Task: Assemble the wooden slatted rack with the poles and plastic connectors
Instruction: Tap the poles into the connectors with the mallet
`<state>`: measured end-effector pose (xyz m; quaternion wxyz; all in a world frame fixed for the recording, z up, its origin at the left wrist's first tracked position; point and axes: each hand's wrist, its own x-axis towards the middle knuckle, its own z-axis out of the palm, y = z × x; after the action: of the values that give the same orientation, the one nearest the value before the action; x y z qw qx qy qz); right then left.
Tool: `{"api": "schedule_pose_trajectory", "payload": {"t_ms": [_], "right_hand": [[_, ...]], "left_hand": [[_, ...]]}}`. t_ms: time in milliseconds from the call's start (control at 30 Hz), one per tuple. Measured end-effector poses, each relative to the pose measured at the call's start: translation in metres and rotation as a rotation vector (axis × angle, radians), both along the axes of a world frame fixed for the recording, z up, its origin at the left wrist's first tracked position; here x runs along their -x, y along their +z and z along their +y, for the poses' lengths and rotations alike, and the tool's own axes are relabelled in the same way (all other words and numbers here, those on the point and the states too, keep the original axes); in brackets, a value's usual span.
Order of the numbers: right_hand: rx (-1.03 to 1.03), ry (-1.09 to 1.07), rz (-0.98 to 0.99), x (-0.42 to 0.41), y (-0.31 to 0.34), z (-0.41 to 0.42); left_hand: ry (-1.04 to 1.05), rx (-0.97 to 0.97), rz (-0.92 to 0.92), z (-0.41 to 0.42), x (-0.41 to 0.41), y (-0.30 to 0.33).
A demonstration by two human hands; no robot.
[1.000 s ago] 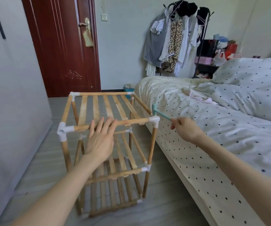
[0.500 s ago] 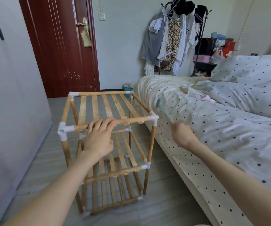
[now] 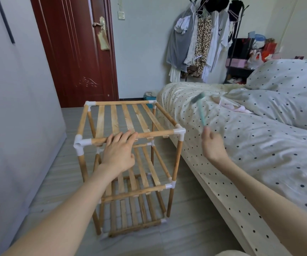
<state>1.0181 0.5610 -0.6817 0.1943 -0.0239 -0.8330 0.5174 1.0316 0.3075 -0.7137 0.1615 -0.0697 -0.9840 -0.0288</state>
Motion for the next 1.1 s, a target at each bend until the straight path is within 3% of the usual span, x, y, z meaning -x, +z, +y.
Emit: {"api": "schedule_pose_trajectory", "payload": {"t_ms": [33, 67, 100, 167, 200, 233, 300, 333, 467, 500, 567, 600, 700, 733, 767, 833, 867, 1000, 1033, 1100], "right_hand": [[-0.114, 0.064, -0.220, -0.005, -0.010, -0.001], [-0.114, 0.034, -0.270, -0.005, -0.013, 0.001], [-0.081, -0.015, -0.243, 0.000, -0.005, 0.005], [-0.014, -0.171, 0.094, -0.003, 0.014, 0.005], [-0.076, -0.210, 0.182, -0.007, 0.015, 0.002], [-0.179, -0.192, 0.186, -0.010, 0.012, -0.002], [-0.418, -0.111, -0.071, -0.012, -0.013, -0.003], [-0.432, -0.105, -0.123, -0.013, -0.015, -0.001], [-0.253, -0.282, 0.113, -0.002, 0.003, 0.007], [-0.275, -0.217, 0.072, 0.001, 0.000, 0.005], [-0.355, -0.098, -0.191, -0.001, -0.020, 0.003], [-0.353, -0.094, -0.209, -0.005, -0.022, 0.004], [-0.204, -0.227, 0.130, -0.005, -0.006, 0.011], [-0.182, -0.257, 0.164, -0.009, -0.003, 0.009], [-0.202, -0.197, 0.135, -0.008, -0.004, 0.006], [-0.314, -0.053, -0.181, -0.009, -0.018, 0.005], [-0.320, -0.047, -0.249, -0.009, -0.016, 0.005], [-0.174, -0.241, 0.138, -0.006, 0.006, 0.006], [-0.212, -0.200, 0.112, -0.007, 0.006, 0.002], [-0.368, -0.064, -0.219, -0.010, -0.020, -0.003]], "left_hand": [[-0.001, 0.004, -0.003, 0.000, 0.000, 0.000], [0.000, 0.005, -0.001, 0.000, 0.000, -0.001], [0.004, 0.003, 0.005, 0.001, 0.000, -0.001], [0.005, 0.002, 0.013, 0.002, 0.000, -0.003], [0.004, 0.005, 0.015, 0.002, 0.000, -0.003], [0.007, 0.010, 0.010, 0.001, 0.000, -0.003], [0.012, 0.014, 0.001, 0.001, -0.001, -0.003], [0.014, 0.014, 0.001, 0.001, 0.000, -0.003], [0.013, 0.006, 0.003, 0.001, 0.001, -0.004], [0.013, 0.007, 0.001, 0.001, 0.001, -0.003], [0.013, 0.009, -0.010, 0.001, 0.001, -0.002], [0.012, 0.008, -0.015, 0.001, 0.001, -0.003], [0.019, -0.003, -0.006, 0.002, 0.002, -0.004], [0.018, -0.003, -0.004, 0.002, 0.002, -0.004], [0.017, -0.001, -0.008, 0.002, 0.002, -0.004], [0.016, -0.001, -0.017, 0.002, 0.000, -0.003], [0.018, -0.001, -0.021, 0.001, 0.000, -0.003], [0.018, -0.001, -0.038, 0.002, 0.000, -0.003], [0.019, 0.000, -0.044, 0.002, 0.000, -0.002], [-0.001, 0.007, -0.063, 0.001, -0.001, 0.000]]}}
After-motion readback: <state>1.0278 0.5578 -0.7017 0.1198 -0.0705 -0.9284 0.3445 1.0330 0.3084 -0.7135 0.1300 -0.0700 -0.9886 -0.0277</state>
